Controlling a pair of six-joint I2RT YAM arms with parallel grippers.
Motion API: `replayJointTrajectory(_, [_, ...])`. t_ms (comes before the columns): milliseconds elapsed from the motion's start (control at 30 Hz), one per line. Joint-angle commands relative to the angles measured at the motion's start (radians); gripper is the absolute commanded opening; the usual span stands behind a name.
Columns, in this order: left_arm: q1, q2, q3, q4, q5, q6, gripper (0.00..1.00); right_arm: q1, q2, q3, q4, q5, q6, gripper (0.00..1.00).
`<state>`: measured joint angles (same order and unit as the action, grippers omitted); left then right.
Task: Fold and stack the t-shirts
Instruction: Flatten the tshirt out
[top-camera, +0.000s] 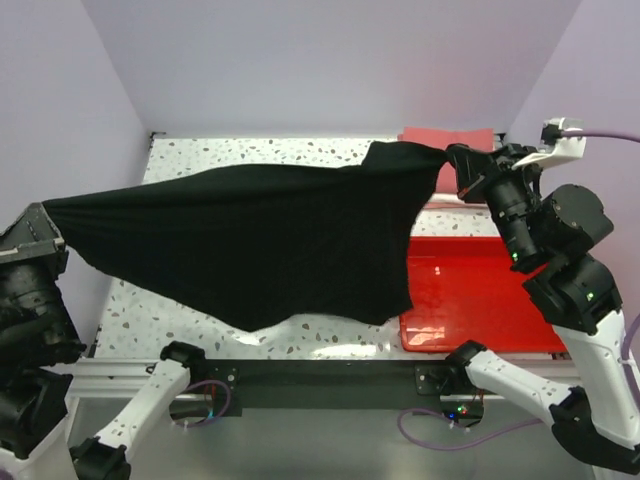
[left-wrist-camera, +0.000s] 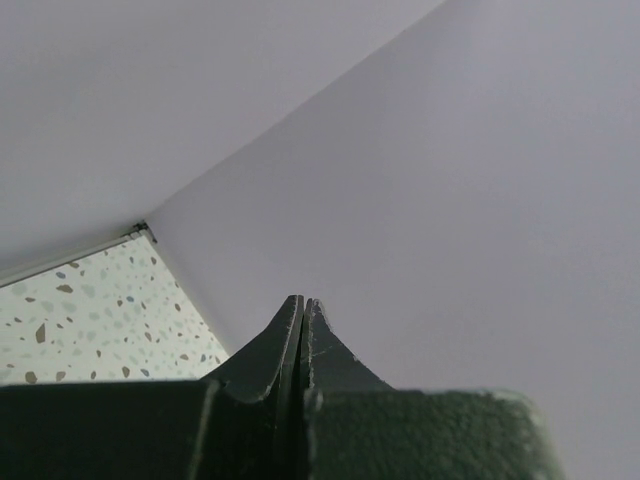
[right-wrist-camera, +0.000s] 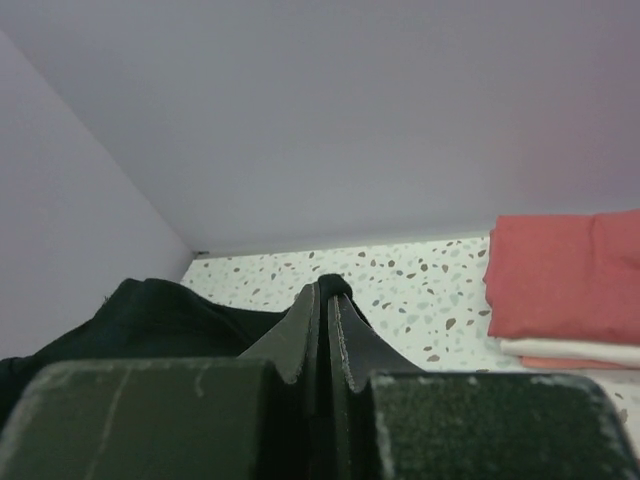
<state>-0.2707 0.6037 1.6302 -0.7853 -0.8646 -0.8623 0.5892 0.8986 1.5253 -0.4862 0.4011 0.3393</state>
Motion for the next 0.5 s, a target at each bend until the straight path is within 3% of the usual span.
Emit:
replayJointTrajectory(0, [-0.002, 0.060, 0.011, 0.018, -0.112, 0.031, 0.00, -0.008, 0.034, 0.036, 0.006, 0.068, -0.069, 0.00])
replayJointTrajectory(233, [-0.004, 0.197, -0.117, 0.133, -0.194, 0.039, 0.00, -0.041, 0.259, 0.062, 0.136, 0.153, -0.126, 0.00])
replayJointTrajectory(367, [0.016, 0.432, -0.167, 0.195, -0.309, 0.032, 0.00, -0.164, 0.514, 0.147, 0.179, 0.010, -0.083, 0.00])
replayJointTrajectory(433, [0.120, 0.599, -0.162, 0.259, -0.262, 0.057, 0.00, -0.199, 0.699, 0.229, 0.236, -0.033, -0.082, 0.00])
replayJointTrajectory(467, [0.170, 0.661, -0.158, 0.285, -0.152, 0.069, 0.00, -0.209, 0.764, 0.275, 0.245, -0.062, -0.088, 0.00])
